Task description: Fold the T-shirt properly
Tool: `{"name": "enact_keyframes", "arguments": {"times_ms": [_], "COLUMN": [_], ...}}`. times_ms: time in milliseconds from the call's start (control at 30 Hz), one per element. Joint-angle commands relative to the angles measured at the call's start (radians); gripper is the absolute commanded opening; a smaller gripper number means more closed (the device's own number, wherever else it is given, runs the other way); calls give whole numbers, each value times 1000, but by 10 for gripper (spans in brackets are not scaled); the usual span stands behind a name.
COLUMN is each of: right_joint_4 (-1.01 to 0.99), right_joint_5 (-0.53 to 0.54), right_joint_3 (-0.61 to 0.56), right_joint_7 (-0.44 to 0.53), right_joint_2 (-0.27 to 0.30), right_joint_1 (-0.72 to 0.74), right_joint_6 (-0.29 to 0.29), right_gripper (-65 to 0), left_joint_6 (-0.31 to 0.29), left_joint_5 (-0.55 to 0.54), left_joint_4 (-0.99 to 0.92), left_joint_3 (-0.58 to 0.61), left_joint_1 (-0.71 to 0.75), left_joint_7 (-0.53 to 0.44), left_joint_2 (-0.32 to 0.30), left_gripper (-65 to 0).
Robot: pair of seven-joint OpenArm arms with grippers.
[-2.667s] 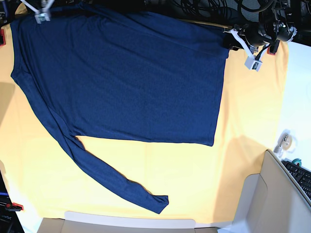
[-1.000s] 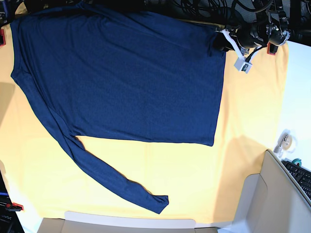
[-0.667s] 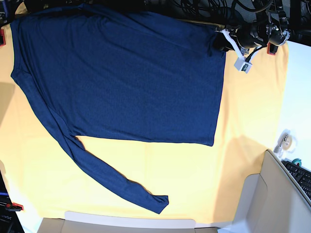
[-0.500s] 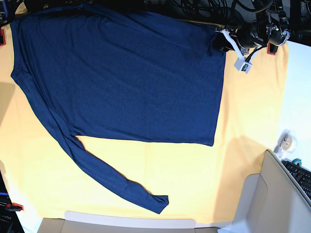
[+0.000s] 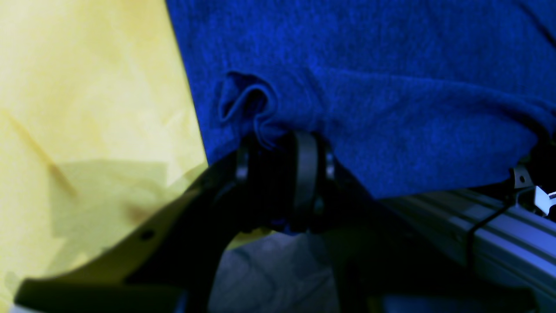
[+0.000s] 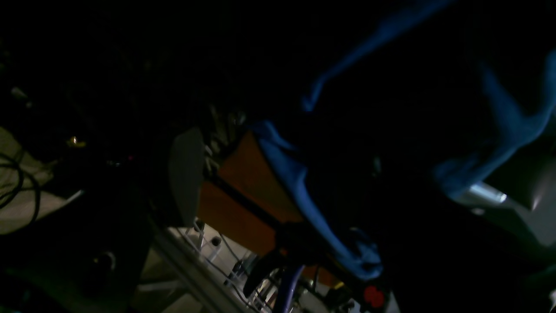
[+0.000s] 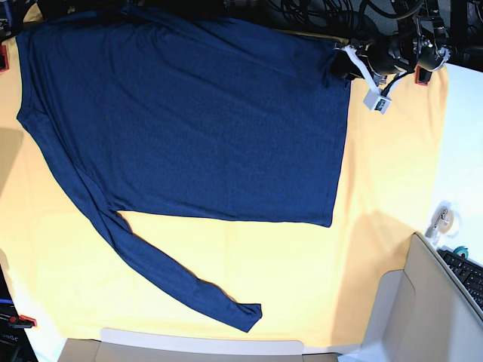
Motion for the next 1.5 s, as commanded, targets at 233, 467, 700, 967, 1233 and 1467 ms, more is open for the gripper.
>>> {"name": "enact_keyframes", "arguments": {"times_ms": [233, 467, 700, 967, 1233, 1467], "right_joint_4": [-1, -4, -62, -59, -36, 99], "right_joint_5": [-4, -3, -3, -4, -34, -107], "right_joint_3": [-1, -1, -5, -4, -8, -2], "right_joint_7": [-1, -1, 1, 1, -4, -9], "right_joint_2": [-3, -3, -32, -30, -29, -1], "right_joint_1": [22, 53, 73, 73, 64, -17], "right_joint_6": [-15, -15, -15, -15, -15, -15], "right_gripper": [-208, -208, -273, -544, -650, -650], "left_joint_6": [-4, -4, -4, -4, -4, -4], "left_joint_5": [-15, -15, -15, -15, -15, -15], "left_joint_4": [13, 13, 13, 13, 13, 13], "left_joint_3": [-5, -5, -5, -7, -7, -7], "left_joint_1": [-2, -2, -2, -2, -2, -2], "left_joint_7": [-6, -6, -6, -6, -6, -6], "left_joint_2": [-9, -9, -9, -9, -9, -9], "left_gripper": [-524, -524, -524, -524, -524, -524]}}
